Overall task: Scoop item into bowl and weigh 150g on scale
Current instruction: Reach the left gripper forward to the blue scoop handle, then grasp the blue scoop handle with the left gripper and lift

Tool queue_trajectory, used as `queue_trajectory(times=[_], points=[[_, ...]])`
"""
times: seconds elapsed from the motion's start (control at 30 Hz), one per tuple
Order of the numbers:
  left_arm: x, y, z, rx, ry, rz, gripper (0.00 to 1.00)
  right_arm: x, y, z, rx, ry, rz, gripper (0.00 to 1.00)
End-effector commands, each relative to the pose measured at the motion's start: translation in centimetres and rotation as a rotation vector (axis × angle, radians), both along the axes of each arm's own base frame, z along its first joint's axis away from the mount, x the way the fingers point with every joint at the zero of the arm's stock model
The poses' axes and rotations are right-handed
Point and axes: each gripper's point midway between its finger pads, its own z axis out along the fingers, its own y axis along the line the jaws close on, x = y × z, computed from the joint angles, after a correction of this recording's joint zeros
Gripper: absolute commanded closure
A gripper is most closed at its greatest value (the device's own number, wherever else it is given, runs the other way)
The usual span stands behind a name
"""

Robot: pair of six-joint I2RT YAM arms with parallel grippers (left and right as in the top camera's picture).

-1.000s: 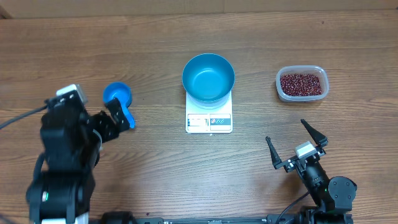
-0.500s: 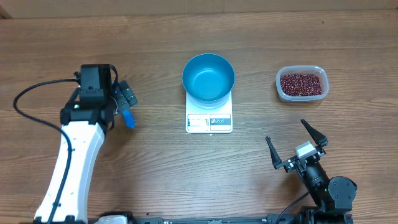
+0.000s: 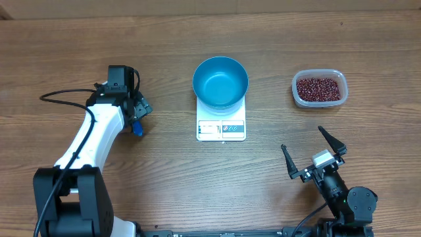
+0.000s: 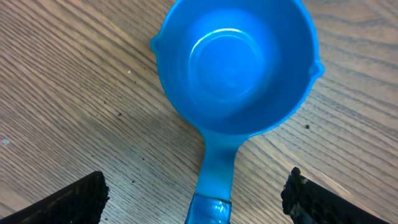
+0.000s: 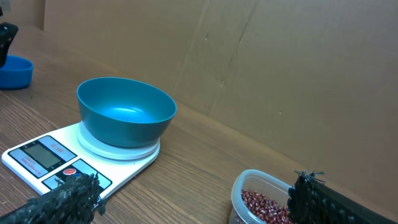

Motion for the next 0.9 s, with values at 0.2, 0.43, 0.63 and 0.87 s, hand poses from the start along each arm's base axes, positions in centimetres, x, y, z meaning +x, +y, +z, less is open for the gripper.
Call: queue_trajectory(times=[0.2,0.43,0.63,0.87], points=[[1.6,-0.6,-2.2,-0.041,0.0,0.037,0.18,0.1,-0.2,-0.3,0.006,0.002,-0.013,0.0],[2.4,-0.5,-3.4,-0.042,-0.01,0.052,0.28,0.1,-0.2,-0.3,0.006,0.002,-0.013,0.0],[2.7,-0.5,-3.8,-0.045,-0.015,0.062,0.34,0.1,-0.2,-0.3,0.006,0.002,-0.013,0.0],[2.7,-0.5,-4.2,-0.047,-0.009,0.066,0.48,0.1,-0.2,-0.3,0.006,0.002,-0.013,0.0]])
